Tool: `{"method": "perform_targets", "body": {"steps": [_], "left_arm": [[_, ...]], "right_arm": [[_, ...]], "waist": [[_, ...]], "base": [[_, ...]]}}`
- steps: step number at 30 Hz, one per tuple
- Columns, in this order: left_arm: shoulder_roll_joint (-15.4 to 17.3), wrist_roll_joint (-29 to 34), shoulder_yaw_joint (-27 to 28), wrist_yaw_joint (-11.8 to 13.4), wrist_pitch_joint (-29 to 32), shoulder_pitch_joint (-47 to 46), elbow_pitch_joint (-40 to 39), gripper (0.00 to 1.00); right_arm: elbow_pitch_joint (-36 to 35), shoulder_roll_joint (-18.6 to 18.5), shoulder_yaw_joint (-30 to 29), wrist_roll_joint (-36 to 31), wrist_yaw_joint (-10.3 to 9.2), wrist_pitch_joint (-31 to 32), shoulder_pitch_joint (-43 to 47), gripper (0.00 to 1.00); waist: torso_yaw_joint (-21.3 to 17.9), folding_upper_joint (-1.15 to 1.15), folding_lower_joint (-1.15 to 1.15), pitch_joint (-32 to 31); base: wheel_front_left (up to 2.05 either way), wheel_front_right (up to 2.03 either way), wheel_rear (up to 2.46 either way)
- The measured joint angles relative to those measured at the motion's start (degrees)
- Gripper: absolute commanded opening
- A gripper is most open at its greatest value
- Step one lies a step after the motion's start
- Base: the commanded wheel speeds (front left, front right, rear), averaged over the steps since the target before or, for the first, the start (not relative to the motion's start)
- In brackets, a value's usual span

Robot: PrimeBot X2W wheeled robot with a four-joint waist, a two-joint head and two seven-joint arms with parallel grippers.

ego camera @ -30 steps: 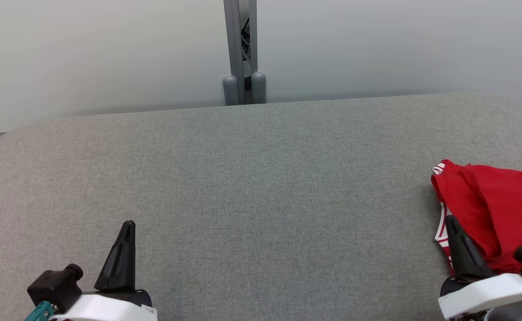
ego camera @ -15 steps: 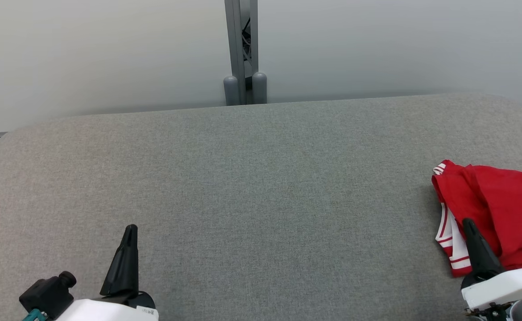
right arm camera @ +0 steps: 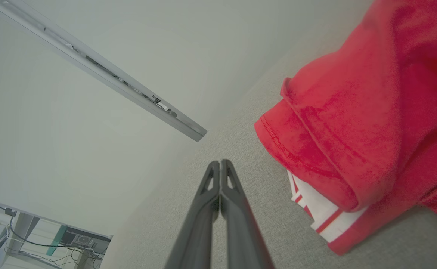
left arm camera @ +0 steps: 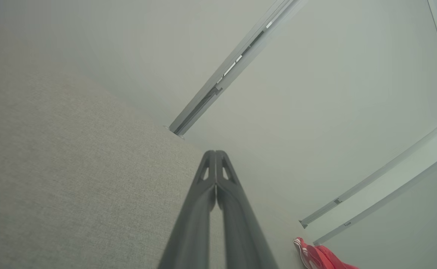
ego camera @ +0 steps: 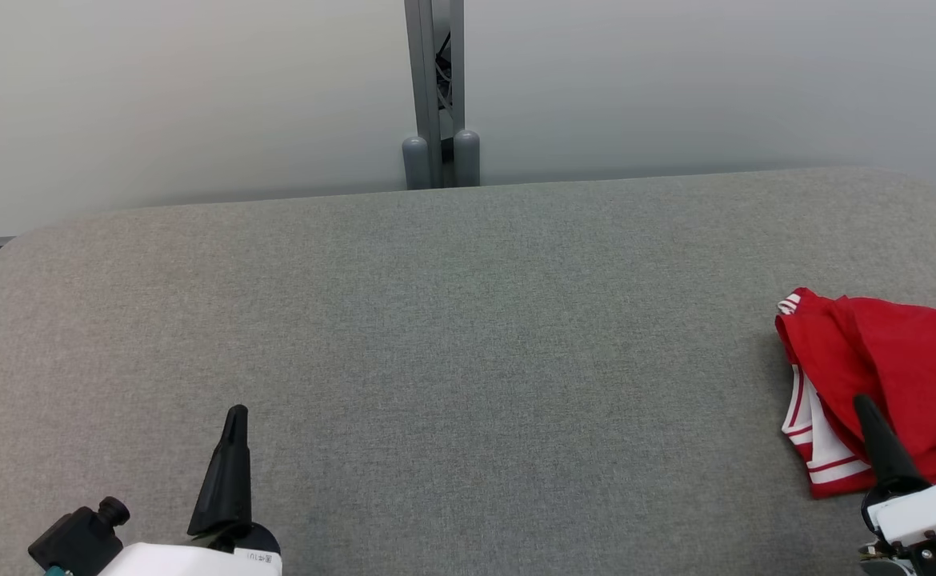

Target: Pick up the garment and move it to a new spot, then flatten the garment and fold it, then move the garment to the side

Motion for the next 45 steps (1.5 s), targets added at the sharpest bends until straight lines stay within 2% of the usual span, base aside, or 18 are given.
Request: {"method": "perform_targets", "body": {"steps": [45], "left_arm": [[-3.3,-23.7,-0.3,-3.7,-1.5,2.1,-1.1,0.00]], "right_arm": [[4.1,0.1,-12.0,24.2,-0.01,15.6,-3.2,0.00]], "waist": [[0.4,0.00,0.00,-0.1]], "base": [[0.00,0.00,0.00]]}}
